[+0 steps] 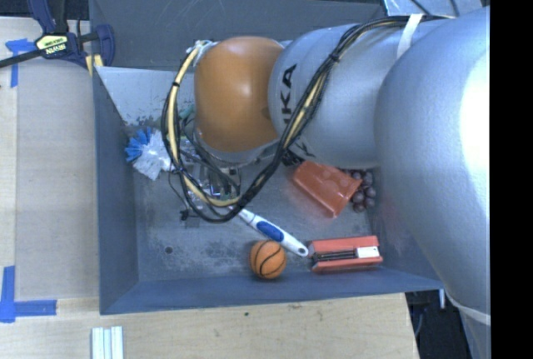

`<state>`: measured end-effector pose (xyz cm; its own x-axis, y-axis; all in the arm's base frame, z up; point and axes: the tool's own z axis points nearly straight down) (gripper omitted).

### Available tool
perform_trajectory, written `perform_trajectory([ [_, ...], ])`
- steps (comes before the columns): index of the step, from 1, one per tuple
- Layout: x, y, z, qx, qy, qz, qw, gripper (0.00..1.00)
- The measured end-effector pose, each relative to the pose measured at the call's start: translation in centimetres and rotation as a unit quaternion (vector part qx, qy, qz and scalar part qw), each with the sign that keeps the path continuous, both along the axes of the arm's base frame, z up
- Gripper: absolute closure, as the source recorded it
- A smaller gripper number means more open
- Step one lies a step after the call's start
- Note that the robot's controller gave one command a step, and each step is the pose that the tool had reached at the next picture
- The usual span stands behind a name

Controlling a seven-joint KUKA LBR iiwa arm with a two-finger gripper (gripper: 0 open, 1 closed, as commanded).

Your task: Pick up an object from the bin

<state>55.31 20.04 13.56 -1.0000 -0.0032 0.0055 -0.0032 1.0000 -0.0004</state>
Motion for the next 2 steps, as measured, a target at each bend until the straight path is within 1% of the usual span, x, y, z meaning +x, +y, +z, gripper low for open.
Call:
perform_trajectory([
  [1,0.2,-0.1,0.5,0.001,-0.0039,-0.002,1.0000,0.00],
  [2,7.5,0.4,-6.4,0.001,-0.0030,-0.043,0.9991,0.00],
])
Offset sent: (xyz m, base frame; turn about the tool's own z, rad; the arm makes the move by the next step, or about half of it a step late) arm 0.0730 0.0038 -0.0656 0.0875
